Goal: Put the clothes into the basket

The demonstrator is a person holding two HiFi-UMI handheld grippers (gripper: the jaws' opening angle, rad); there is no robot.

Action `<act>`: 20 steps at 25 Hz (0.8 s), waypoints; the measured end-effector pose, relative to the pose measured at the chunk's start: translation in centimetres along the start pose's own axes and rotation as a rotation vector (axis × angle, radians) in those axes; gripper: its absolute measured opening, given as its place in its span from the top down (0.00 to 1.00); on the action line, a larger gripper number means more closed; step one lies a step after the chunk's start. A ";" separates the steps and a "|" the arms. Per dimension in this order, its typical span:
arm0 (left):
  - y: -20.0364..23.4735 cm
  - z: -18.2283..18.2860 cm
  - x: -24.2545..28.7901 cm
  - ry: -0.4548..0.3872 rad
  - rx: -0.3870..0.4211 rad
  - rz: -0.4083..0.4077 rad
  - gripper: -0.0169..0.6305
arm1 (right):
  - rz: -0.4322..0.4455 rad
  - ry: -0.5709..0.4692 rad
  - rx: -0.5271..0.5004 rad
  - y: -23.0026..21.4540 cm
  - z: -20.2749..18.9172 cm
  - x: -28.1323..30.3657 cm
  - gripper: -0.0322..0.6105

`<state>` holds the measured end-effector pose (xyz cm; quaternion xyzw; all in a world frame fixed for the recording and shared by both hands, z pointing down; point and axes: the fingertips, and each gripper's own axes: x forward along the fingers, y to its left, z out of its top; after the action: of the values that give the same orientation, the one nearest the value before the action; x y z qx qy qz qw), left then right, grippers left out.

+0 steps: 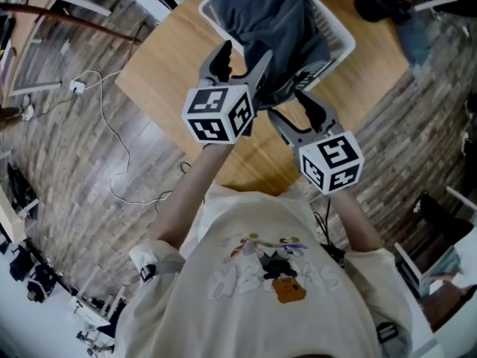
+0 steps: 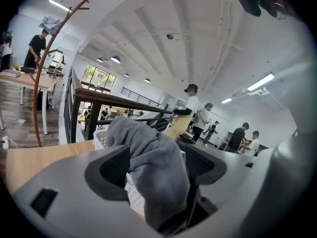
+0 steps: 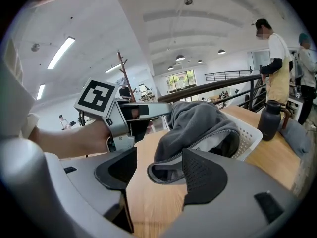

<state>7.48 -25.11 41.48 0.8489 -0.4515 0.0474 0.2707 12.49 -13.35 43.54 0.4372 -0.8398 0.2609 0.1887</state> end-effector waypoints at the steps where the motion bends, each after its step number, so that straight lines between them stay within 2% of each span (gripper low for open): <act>1: -0.1 -0.1 -0.4 -0.001 0.002 -0.003 0.43 | -0.002 -0.001 -0.006 0.2 -0.1 -0.2 0.49; 9: -1.2 -0.2 -3.2 -0.025 0.045 -0.014 0.54 | -0.038 -0.010 -0.019 0.7 -1.6 -0.7 0.50; 14: -1.7 -1.3 -4.8 0.005 0.096 -0.016 0.58 | -0.139 -0.018 -0.180 0.8 -1.7 -0.7 0.52; 17: -2.0 -2.2 -5.7 0.019 0.114 -0.018 0.63 | -0.136 -0.012 -0.247 1.4 -2.0 -0.5 0.53; 20: -1.7 -3.0 -6.5 0.025 0.117 0.002 0.75 | -0.128 0.000 -0.300 2.0 -2.5 -0.2 0.55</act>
<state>5.46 -18.03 41.15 0.8622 -0.4452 0.0847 0.2263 11.22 -10.74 44.86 0.4566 -0.8398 0.1201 0.2680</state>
